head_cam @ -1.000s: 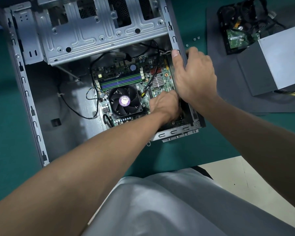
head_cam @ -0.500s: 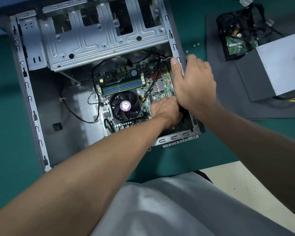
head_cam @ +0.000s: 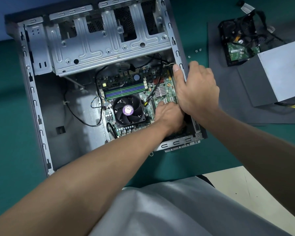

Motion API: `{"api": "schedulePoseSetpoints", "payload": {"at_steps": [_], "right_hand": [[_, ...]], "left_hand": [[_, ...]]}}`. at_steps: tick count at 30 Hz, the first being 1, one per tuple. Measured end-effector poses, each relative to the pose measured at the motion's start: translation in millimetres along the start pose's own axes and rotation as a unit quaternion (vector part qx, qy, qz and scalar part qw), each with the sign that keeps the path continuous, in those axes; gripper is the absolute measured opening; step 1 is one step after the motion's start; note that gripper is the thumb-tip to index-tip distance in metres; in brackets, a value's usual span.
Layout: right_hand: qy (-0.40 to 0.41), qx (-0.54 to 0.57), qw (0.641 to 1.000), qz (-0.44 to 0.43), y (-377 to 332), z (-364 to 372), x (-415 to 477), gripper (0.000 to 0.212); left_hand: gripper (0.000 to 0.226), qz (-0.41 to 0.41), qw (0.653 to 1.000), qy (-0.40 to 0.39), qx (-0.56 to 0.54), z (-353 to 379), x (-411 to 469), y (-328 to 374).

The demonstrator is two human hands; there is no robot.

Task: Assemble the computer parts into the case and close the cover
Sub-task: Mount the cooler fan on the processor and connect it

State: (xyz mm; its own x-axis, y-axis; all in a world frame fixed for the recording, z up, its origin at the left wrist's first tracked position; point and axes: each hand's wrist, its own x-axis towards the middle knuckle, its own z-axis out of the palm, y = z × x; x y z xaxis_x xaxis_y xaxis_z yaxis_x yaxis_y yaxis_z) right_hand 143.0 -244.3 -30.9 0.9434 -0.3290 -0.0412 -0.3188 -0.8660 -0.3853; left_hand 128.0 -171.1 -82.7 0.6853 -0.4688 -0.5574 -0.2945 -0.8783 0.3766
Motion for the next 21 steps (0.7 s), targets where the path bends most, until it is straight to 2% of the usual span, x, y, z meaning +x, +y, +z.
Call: {"api": "schedulePoseSetpoints", "payload": {"at_steps": [4, 12, 16, 19, 21], "right_hand": [[0.008, -0.006, 1.0, -0.004, 0.6, 0.9, -0.5, 0.048], [0.01, -0.046, 0.999, -0.005, 1.8, 3.4, -0.1, 0.05], [0.018, -0.066, 0.998, -0.019, 5.4, 3.0, 0.0, 0.049], [0.025, -0.08, 0.996, -0.037, 5.6, 1.6, -1.2, 0.046], [0.044, -0.089, 0.993, -0.062, 4.4, 0.2, -3.1, 0.041]], "left_hand": [[0.017, -0.012, 1.0, -0.008, -0.008, -0.2, 0.5, 1.0], [0.04, -0.021, 0.999, -0.025, 0.005, -3.3, -2.0, 4.6], [0.032, -0.008, 1.0, -0.018, -0.017, -19.1, -11.2, 5.2], [0.018, 0.037, 0.996, 0.083, -0.006, -35.9, -31.2, -8.3], [0.026, 0.035, 0.982, 0.181, 0.035, -37.3, -44.4, -28.0]]}}
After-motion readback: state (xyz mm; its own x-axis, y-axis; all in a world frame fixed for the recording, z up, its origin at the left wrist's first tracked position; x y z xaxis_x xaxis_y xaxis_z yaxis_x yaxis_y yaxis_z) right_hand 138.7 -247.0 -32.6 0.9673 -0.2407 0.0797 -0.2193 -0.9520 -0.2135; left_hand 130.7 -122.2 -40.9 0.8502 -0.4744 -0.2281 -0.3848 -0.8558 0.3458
